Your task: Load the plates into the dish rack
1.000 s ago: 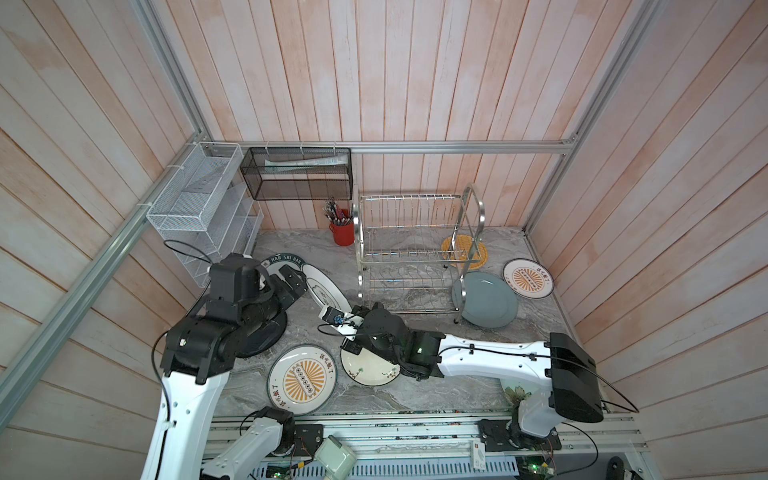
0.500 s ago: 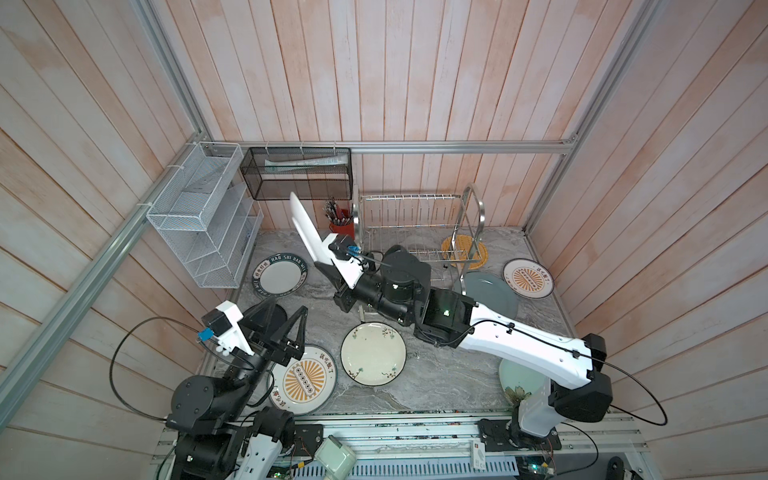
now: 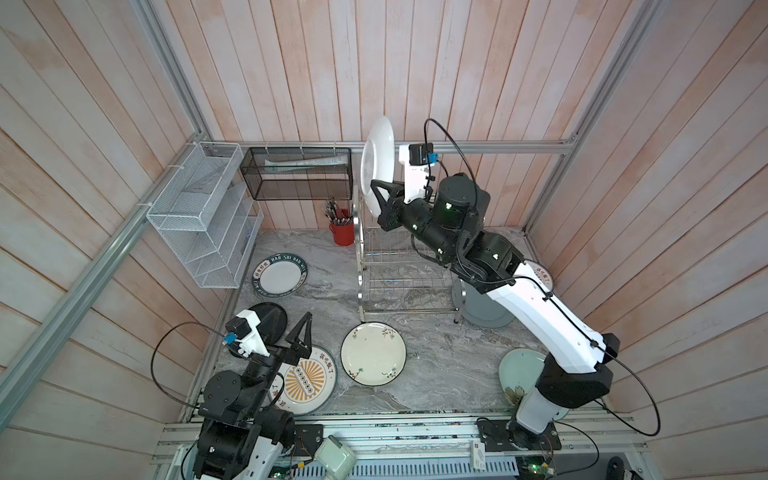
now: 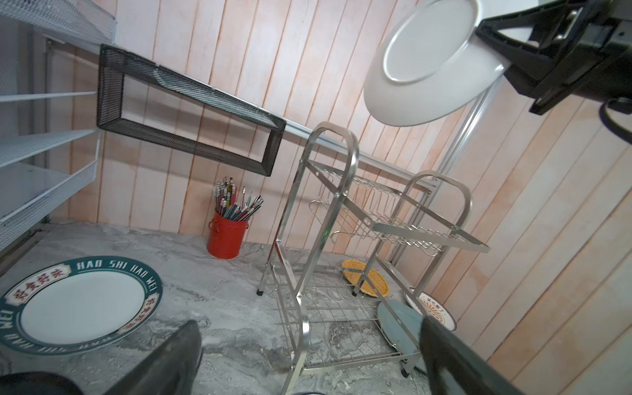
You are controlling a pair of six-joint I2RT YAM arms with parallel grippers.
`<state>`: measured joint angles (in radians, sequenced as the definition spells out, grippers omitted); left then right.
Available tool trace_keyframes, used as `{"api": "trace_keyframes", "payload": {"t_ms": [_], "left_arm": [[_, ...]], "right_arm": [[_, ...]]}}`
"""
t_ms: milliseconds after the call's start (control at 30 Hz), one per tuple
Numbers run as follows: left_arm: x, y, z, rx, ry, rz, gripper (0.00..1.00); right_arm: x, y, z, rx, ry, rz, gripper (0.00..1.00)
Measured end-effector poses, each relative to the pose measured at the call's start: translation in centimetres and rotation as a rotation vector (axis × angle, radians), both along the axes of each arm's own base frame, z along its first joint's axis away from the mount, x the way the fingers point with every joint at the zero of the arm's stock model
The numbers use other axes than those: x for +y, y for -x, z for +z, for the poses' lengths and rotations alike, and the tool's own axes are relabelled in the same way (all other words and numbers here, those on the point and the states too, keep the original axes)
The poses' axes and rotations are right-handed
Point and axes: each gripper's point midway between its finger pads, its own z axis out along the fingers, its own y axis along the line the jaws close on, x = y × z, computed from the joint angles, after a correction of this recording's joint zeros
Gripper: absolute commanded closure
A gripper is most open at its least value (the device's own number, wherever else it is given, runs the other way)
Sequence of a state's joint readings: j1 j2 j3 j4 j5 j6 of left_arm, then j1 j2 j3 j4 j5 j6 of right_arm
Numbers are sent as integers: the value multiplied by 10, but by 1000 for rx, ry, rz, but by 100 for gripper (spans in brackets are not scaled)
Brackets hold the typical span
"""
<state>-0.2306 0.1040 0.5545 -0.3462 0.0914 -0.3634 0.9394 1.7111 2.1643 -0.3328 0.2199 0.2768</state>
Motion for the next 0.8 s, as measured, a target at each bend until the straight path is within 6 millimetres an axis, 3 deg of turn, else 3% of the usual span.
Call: {"api": "trace_keyframes", "payload": {"t_ms": [200, 433, 800], "left_arm": [[-2, -1, -6, 30, -6, -6, 0], [-10, -13, -21, 104, -27, -29, 0], [-15, -15, -26, 126, -34, -55, 0]], "right_arm": [[2, -20, -55, 147, 35, -32, 100], [4, -29, -90, 228, 57, -62, 100], [-1, -36, -103, 252, 67, -103, 100]]}}
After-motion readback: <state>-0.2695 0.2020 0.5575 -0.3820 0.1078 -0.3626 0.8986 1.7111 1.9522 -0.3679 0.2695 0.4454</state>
